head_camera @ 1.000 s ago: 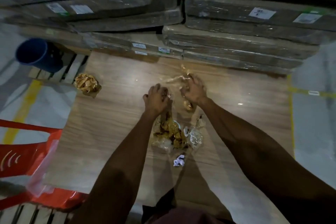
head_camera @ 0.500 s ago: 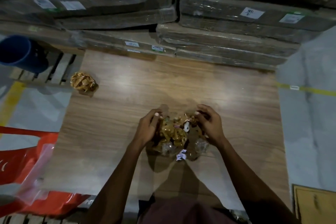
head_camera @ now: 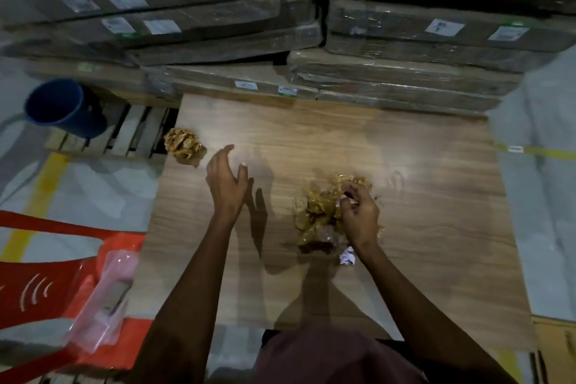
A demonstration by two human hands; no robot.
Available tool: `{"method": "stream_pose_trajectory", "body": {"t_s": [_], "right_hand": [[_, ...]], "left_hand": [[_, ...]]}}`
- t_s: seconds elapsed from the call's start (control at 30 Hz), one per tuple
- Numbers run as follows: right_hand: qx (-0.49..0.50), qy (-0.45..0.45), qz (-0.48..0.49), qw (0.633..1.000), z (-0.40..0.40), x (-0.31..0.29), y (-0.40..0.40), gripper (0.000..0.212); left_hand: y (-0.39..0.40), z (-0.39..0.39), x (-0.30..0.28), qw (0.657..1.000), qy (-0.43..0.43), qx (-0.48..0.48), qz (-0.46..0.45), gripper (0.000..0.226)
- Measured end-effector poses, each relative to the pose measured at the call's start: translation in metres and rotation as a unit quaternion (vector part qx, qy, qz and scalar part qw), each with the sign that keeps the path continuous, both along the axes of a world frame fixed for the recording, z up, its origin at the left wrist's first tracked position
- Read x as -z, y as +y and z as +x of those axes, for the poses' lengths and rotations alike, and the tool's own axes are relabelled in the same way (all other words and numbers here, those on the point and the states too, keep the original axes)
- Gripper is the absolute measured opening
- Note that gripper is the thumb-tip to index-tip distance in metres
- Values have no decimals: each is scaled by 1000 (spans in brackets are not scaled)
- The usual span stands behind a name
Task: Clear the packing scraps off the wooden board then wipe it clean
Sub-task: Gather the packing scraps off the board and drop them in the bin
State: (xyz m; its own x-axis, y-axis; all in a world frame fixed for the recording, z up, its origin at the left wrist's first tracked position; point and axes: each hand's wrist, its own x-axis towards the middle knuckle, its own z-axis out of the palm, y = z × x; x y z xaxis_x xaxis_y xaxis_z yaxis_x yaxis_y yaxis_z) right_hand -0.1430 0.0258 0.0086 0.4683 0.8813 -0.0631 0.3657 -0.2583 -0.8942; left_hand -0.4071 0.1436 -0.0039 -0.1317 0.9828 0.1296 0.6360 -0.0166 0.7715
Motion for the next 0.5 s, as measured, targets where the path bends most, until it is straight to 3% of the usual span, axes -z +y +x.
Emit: {"method": "stream_pose_trajectory", "body": {"t_s": [0.13,0.3,0.4,0.5], "right_hand": [[-101,-28,30,994,-46,4,-5,31],[-148,-37,45,987,-83,7,-8,36],[-169,-69,52,982,-89,8,-13,38],[-166,-90,48,981,-87,9,-18,39]], "left_hand": [[28,-38,-9,996,72,-51,-31,53],[62,-88,0,971,169,-65,-156,68],[72,-106,7,960,139,-47,-241,75],[67,-107,12,961,141,-20,-238,69]]}}
